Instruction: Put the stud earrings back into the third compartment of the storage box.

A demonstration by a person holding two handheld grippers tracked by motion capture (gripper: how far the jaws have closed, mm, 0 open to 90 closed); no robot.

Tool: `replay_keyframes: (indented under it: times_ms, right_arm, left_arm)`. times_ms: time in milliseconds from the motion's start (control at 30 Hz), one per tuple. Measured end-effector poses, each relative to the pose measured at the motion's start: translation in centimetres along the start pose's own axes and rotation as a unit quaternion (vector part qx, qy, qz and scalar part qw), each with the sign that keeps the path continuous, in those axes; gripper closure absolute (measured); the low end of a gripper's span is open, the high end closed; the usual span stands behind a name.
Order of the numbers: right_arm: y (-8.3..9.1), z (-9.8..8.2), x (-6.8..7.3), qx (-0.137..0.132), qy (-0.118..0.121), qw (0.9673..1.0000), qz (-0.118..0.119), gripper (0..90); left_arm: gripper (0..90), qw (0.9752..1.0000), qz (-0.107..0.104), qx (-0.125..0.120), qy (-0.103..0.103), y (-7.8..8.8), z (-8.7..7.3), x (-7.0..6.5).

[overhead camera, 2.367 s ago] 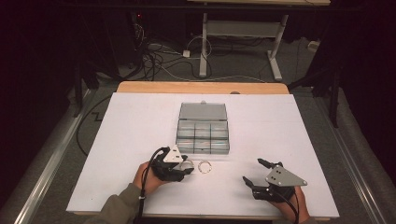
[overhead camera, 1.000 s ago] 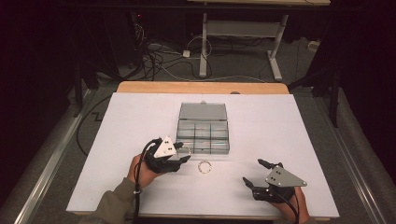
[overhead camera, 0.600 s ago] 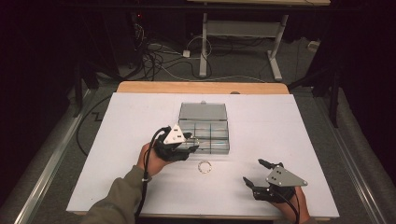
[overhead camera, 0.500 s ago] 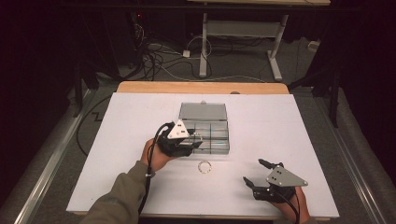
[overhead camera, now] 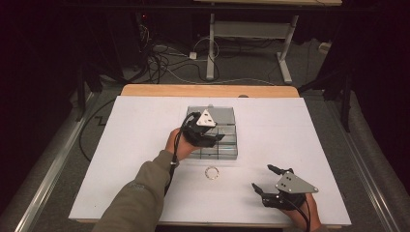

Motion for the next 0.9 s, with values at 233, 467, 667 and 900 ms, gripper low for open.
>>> replay_keyframes:
  times_ms: [233, 467, 667, 900]
  right_arm:
    - [0.2, 0.1, -0.1, -0.005, 0.002, 1.0000, -0.003, 21.9]
    - [0.1, 0.0, -0.2, -0.004, 0.003, 1.0000, -0.001, 21.9]
    - [-0.1, -0.1, -0.1, -0.001, 0.004, 1.0000, 0.001, 22.0]
    - [0.0, 0.0, -0.1, -0.003, 0.007, 1.0000, 0.001, 22.4]
  left_arm:
    - [45.3, 0.9999, -0.001, 0.012, 0.004, -2.2, 0.8, 0.5]
    - [45.3, 0.9996, 0.003, 0.023, 0.013, -3.8, 1.2, 0.9]
    - [45.2, 0.9994, 0.006, 0.028, 0.018, -4.6, 1.2, 1.1]
    - [44.9, 0.9992, 0.008, 0.027, 0.029, -5.3, 1.2, 1.3]
Point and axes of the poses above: each handheld gripper's, and its own axes: y roughly backward along the jaws, z roughly out of its top, x roughly to its left, the point moved 6 cm from there along -y, roughly forward along the jaws, and after that the axes turned 4 degrees about x, right-handed, at the moved point
